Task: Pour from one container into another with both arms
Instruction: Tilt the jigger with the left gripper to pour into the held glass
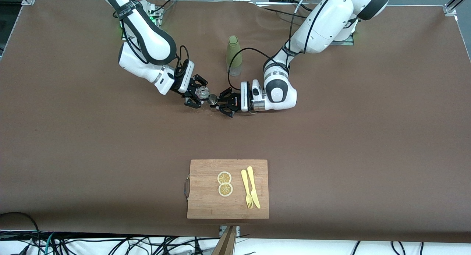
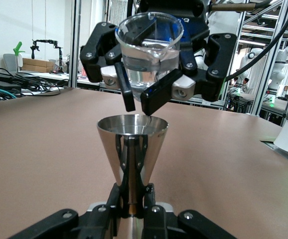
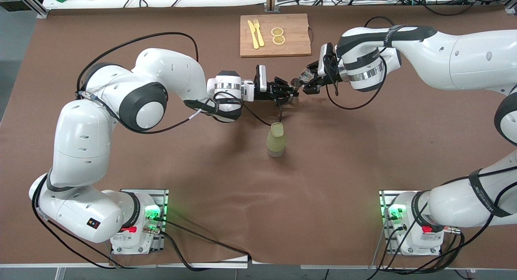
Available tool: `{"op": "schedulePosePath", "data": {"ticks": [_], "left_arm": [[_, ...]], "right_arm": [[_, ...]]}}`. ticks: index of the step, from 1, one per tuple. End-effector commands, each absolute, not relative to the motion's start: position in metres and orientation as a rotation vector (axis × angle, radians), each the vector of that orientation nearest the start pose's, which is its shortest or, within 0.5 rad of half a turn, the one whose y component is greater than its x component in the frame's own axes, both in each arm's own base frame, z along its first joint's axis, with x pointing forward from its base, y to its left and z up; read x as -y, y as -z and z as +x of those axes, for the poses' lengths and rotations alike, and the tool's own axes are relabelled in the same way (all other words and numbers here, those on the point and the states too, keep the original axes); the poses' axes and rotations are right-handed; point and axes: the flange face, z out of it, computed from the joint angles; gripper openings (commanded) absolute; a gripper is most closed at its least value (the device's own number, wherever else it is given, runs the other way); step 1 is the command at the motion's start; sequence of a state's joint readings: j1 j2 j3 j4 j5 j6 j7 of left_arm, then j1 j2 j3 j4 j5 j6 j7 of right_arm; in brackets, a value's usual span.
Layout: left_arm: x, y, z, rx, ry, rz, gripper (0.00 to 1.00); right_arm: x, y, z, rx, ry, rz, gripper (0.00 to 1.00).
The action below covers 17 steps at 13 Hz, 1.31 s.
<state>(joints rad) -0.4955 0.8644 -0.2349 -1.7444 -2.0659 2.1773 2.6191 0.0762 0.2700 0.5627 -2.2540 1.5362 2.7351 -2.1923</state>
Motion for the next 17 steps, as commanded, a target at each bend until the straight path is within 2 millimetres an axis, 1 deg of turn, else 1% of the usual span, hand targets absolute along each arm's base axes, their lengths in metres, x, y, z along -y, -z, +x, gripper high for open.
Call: {"op": "schedulePosePath", "data": {"ticks": [1,2,7,8,12,15,17], "left_arm": [[0.460,-0.099,0.472,1.154,-1.094,1.437,0.00],[0.460,-0.099,0.472,1.154,-1.094,1.437,0.00],[0.460,-0.100,0.471,1.155,-1.095,1.435,0.00],[0.461,-0.100,0.471,1.156,-1.094,1.433,0.00],[0.460,-0.100,0.472,1.157,-1.095,1.434,0.00],[0.460,-0.100,0.471,1.157,-1.094,1.434,0.00],[0.460,-0.100,0.471,1.157,-1.094,1.434,0.00]], "right_arm": [[-0.298,-0.261,0.450,1.564,0.872,-1.951,0.16],[-0.302,-0.266,0.452,1.582,0.888,-1.949,0.16],[-0.302,-0.275,0.455,1.619,0.915,-1.958,0.16],[-0.306,-0.275,0.452,1.626,0.912,-1.952,0.16],[-0.308,-0.274,0.450,1.639,0.914,-1.963,0.16],[-0.299,-0.272,0.454,1.567,0.898,-2.006,0.16],[-0.298,-0.275,0.455,1.503,0.882,-2.017,0.16]]}}
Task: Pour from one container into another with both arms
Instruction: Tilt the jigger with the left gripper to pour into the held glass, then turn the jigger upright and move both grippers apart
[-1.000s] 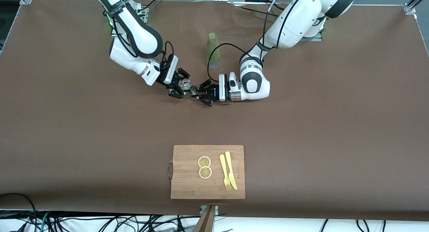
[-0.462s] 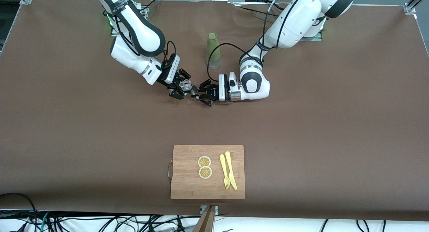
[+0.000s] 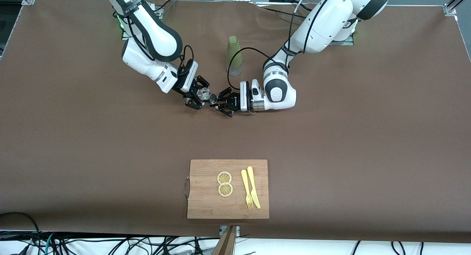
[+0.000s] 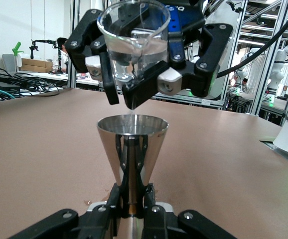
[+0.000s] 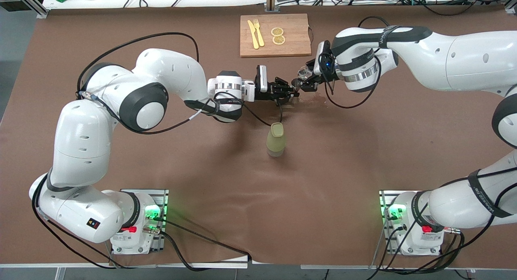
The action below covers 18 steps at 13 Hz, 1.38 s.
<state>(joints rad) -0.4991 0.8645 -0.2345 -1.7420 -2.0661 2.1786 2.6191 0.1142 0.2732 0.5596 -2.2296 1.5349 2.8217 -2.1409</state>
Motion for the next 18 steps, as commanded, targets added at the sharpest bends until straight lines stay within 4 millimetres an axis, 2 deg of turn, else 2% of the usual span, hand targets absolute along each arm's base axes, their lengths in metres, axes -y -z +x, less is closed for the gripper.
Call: {"op": "schedulePosePath", "data": {"ticks": [1,5,7,10,15,18], "left_arm": [[0.460,-0.100,0.471,1.157,-1.094,1.434,0.00],[0.461,-0.102,0.472,1.158,-1.097,1.430,0.00],[0.460,-0.102,0.472,1.166,-1.096,1.426,0.00],[0.460,-0.101,0.472,1.169,-1.094,1.424,0.00],[0.456,-0.103,0.476,1.182,-1.103,1.416,0.00],[0.452,-0.105,0.480,1.197,-1.123,1.406,0.00]], "right_arm": [[-0.297,-0.279,0.457,1.468,0.875,-2.013,0.16],[-0.285,-0.297,0.464,1.347,0.862,-1.960,0.17],[-0.273,-0.298,0.467,1.315,0.849,-1.917,0.16],[-0.254,-0.293,0.474,1.272,0.841,-1.869,0.17],[-0.214,-0.272,0.492,1.231,0.876,-1.777,0.17],[-0.184,-0.252,0.505,1.227,0.916,-1.724,0.17]]}}
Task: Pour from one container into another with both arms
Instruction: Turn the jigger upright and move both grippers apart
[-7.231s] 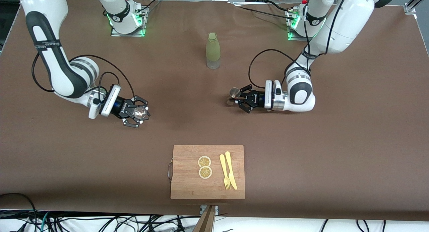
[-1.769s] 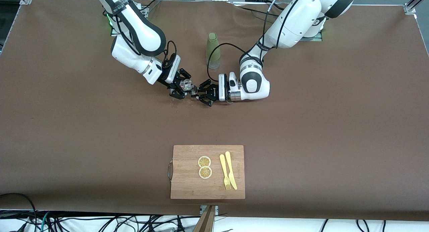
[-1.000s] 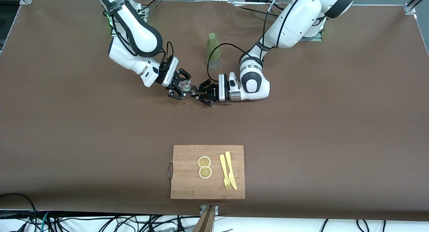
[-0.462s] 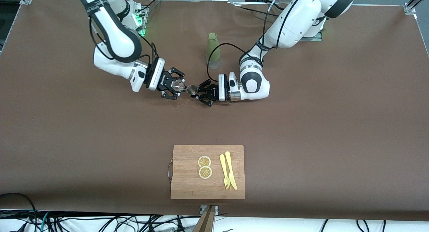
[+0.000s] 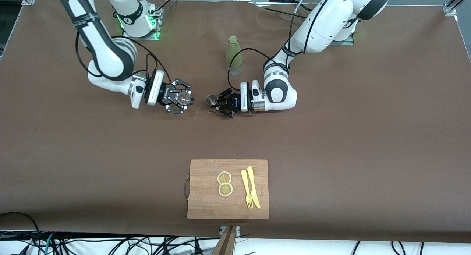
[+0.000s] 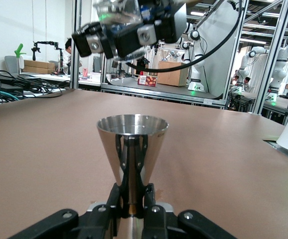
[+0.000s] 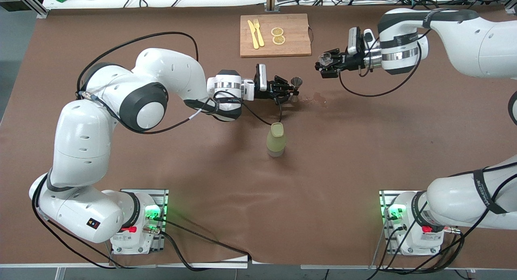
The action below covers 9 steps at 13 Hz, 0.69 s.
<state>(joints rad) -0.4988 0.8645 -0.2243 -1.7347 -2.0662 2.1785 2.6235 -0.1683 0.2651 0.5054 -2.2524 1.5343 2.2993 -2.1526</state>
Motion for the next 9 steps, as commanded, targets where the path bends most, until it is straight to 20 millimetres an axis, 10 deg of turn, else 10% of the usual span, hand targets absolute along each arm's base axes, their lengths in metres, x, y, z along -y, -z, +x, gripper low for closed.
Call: {"op": "schedulePosePath", "data": {"ticks": [1,9], "left_arm": [[0.449,-0.105,0.481,1.200,-1.124,1.408,0.00],[0.376,-0.097,0.511,1.287,-1.124,1.316,0.00]], "right_arm": [[-0.171,-0.245,0.509,1.220,0.927,-1.722,0.17],[-0.060,-0.193,0.537,1.218,0.995,-1.756,0.18]]}}
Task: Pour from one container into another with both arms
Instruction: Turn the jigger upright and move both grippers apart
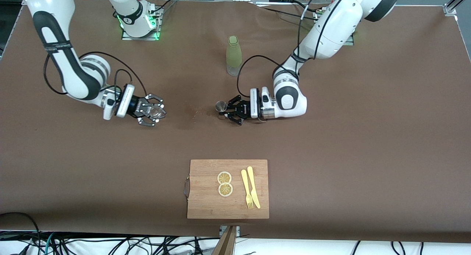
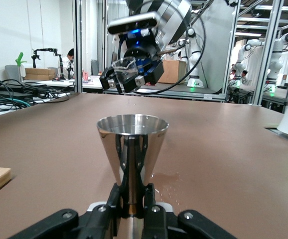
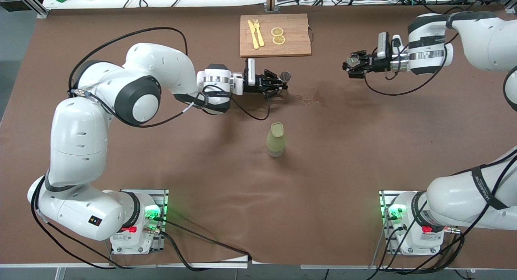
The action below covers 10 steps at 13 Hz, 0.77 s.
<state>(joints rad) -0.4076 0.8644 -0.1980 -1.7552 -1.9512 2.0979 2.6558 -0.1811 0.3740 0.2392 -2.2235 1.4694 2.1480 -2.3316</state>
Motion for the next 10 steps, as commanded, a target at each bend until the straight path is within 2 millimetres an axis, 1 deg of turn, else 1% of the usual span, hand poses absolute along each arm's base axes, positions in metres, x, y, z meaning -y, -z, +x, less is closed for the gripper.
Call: {"op": "schedulePosePath", "data": {"ticks": [1,3,4,5,6,8,10], "left_arm": [[0.364,-0.098,0.513,1.304,-1.116,1.301,0.00],[0.337,-0.096,0.518,1.323,-1.097,1.261,0.00],[0.321,-0.095,0.523,1.343,-1.087,1.234,0.00],[0.304,-0.095,0.527,1.369,-1.071,1.207,0.00],[0.288,-0.096,0.530,1.388,-1.058,1.186,0.00],[0.253,-0.096,0.533,1.415,-1.024,1.146,0.00],[0.214,-0.102,0.541,1.465,-0.986,1.107,0.00]], "right_arm": [[-0.049,-0.185,0.541,1.223,1.014,-1.758,0.18],[-0.030,-0.175,0.544,1.242,1.005,-1.746,0.18],[-0.017,-0.172,0.550,1.254,1.004,-1.727,0.18],[-0.011,-0.168,0.558,1.264,0.998,-1.685,0.18],[-0.002,-0.161,0.562,1.263,0.991,-1.659,0.18],[0.026,-0.153,0.564,1.283,0.976,-1.632,0.18],[0.054,-0.139,0.562,1.272,0.967,-1.599,0.18]]}}
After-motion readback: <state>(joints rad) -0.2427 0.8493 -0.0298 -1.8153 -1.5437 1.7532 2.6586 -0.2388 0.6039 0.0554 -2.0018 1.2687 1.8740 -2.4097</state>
